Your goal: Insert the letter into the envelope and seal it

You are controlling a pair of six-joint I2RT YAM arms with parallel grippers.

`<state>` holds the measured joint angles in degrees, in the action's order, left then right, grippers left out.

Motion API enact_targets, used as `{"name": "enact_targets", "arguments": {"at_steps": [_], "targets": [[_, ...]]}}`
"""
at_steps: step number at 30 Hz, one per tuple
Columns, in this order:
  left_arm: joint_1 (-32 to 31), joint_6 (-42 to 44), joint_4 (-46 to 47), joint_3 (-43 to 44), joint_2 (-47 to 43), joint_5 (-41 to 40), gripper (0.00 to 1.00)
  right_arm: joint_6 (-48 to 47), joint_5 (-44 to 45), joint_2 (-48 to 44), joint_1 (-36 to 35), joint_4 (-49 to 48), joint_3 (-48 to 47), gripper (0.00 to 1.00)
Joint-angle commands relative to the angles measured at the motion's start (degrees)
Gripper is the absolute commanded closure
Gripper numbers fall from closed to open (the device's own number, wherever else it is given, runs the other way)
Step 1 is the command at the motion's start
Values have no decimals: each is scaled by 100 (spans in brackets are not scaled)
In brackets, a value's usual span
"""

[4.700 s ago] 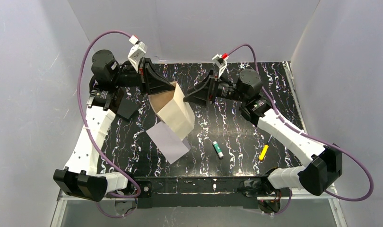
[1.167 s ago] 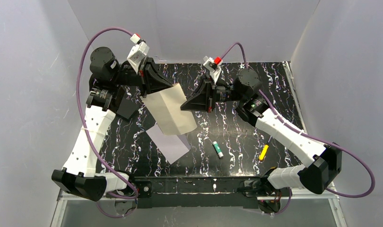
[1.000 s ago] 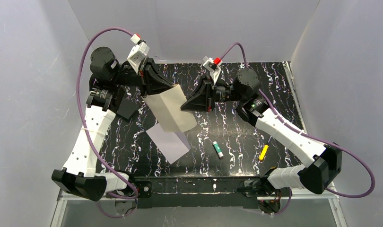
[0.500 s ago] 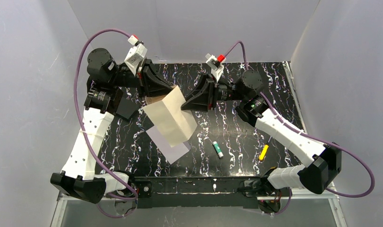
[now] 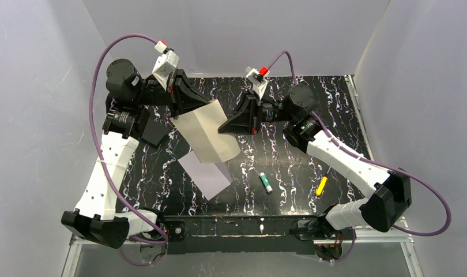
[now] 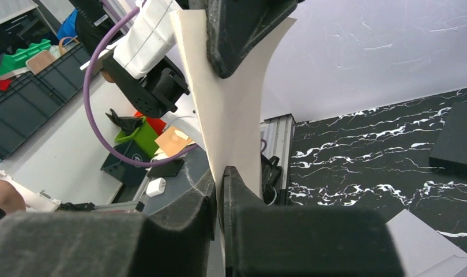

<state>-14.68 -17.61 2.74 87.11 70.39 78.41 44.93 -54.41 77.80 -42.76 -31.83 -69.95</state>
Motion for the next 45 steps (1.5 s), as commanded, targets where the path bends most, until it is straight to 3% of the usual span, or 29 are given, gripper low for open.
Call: {"name": "enact_targets", "arguments": {"at_steps": [1, 4, 9, 12, 14, 17, 19, 22, 25, 31, 35, 41, 45], "targets": [[40, 4, 86, 51, -196, -214, 100, -145, -23, 2, -22, -72, -106, 88], [37, 21, 80, 59, -201, -134, 100, -334, 125, -72, -22, 160, -140, 99], [229, 195, -129, 87, -242, -117, 100, -843, 333, -204, -13, 840, -188, 99], [574, 261, -244, 70, -233, -75, 91, -1341, 527, -268, 0, 1443, -288, 99], [790, 167, -159, 27, -211, -32, 82, -1687, 778, -303, 12, 1902, -380, 99], [997, 162, -126, -70, -179, -60, 48, -2214, 1230, -309, 22, 2657, -563, 99], [1063, 401, -425, -97, -192, -302, 33, -2487, 1704, -309, 22, 3040, -674, 99], [1081, 944, -1138, -97, -216, -1197, 14, -2654, 2605, -349, 22, 3434, -747, 99], [1081, 693, -1222, -146, -199, -2342, 2, -2490, 3408, -404, 22, 3451, -748, 99], [1075, -683, -985, -466, -220, -3139, 2, -1698, 3070, -409, 18, 2515, -710, 99], [1080, -1842, 45, -1157, -633, -2966, 2, -1023, 3346, -588, 21, 1463, -477, 99], [1081, -2399, 219, -1358, -703, -2479, 2, -85, 3101, -246, 19, 281, -582, 99], [1081, -2896, 879, -1339, -771, -1838, 2, 177, 3085, -89, 14, -42, -663, 99]]}}
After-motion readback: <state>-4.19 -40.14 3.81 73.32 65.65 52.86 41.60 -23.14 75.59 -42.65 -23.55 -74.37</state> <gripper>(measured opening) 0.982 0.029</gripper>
